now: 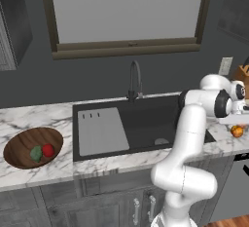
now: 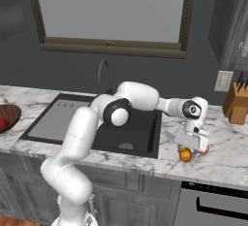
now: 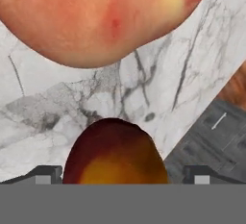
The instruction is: There is a mixed pile of frozen fruits and vegetables on the counter. Locate all the frozen vegetables and place the items in a bowl on the counter. Take all the frozen fruits and defrost them in a running sink.
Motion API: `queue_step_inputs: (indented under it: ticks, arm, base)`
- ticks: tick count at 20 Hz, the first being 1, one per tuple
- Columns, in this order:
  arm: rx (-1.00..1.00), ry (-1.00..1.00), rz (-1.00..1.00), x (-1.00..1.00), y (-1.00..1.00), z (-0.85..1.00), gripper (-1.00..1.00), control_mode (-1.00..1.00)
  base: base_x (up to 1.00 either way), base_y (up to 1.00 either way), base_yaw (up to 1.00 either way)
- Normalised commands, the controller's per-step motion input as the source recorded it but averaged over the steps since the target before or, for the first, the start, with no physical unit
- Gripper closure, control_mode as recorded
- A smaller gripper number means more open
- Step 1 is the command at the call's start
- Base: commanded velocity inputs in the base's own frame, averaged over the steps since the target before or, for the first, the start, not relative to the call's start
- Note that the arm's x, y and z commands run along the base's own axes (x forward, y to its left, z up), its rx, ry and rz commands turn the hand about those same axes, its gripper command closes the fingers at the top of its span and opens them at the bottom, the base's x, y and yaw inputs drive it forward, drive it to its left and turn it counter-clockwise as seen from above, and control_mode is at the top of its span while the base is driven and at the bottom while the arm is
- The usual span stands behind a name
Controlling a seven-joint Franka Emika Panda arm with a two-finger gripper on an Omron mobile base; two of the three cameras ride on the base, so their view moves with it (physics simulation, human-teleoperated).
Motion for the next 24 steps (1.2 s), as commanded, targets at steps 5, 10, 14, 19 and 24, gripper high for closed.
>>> queue_step_inputs:
  ticks: [5,10,14,19,24]
  arm:
    - [0.00,-0.04,-0.08,-0.23,0.07,-0.02,-1.00,-1.00]
    - [-0.01,-0.02,-0.07,-0.14,0.19,-0.01,-1.00,-1.00]
    - [-0.01,-0.02,-0.07,-0.13,0.22,-0.02,-1.00,-1.00]
    - [0.00,-0.03,-0.06,-0.11,0.11,-0.07,1.00,-1.00]
    - [0.02,-0.10,0.00,0.00,-0.05,-0.13,1.00,-1.00]
  base:
    - [0.00,0.00,0.00]
    - [0.00,0.00,0.00]
    - [0.00,0.00,0.00]
    - [0.00,0.00,0.00]
    - [0.00,0.00,0.00]
